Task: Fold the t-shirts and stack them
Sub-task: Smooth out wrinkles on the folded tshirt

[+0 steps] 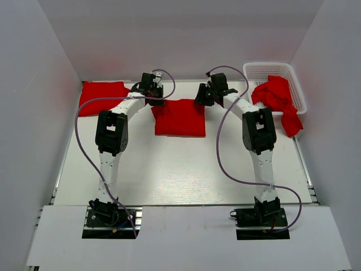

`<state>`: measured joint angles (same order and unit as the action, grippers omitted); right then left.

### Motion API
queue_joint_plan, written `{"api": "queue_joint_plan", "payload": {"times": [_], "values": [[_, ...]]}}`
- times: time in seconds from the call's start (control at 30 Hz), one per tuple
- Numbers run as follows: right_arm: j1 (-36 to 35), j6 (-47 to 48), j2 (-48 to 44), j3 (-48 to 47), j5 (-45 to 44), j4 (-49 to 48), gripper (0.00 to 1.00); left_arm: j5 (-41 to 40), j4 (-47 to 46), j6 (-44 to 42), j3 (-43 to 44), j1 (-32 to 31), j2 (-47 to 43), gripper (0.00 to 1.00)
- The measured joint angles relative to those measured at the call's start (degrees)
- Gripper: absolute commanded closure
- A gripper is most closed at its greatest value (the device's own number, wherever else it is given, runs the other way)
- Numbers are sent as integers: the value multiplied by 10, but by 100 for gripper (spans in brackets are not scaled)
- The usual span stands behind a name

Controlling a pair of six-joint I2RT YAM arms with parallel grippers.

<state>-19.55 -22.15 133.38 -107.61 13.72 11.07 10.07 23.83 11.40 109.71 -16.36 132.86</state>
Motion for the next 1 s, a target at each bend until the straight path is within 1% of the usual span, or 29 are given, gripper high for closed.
{"api": "queue_joint_plan", "payload": {"times": [0.03,0.07,0.17,0.3,0.47,0.73,0.9,1.0], "values": [[0,0,1,0,0,-3,67,0,-7,0,-8,0,-1,100],[0,-2,3,-1,1,-4,78,0,-13,0,-16,0,-2,100],[1,-6,7,-2,3,-9,100,-4,-37,0,-51,0,-9,100],[1,-13,8,-2,5,-12,100,-35,-63,14,-116,0,-39,100],[2,-14,6,17,0,-37,100,-84,-85,43,-168,3,-91,100],[3,-15,4,44,-16,-50,100,-126,-108,52,-174,8,-145,100],[5,-16,0,43,-16,-53,100,-168,-108,47,-176,9,-151,100],[5,-16,0,43,-12,-54,100,-180,-103,43,-180,11,-151,100]]}}
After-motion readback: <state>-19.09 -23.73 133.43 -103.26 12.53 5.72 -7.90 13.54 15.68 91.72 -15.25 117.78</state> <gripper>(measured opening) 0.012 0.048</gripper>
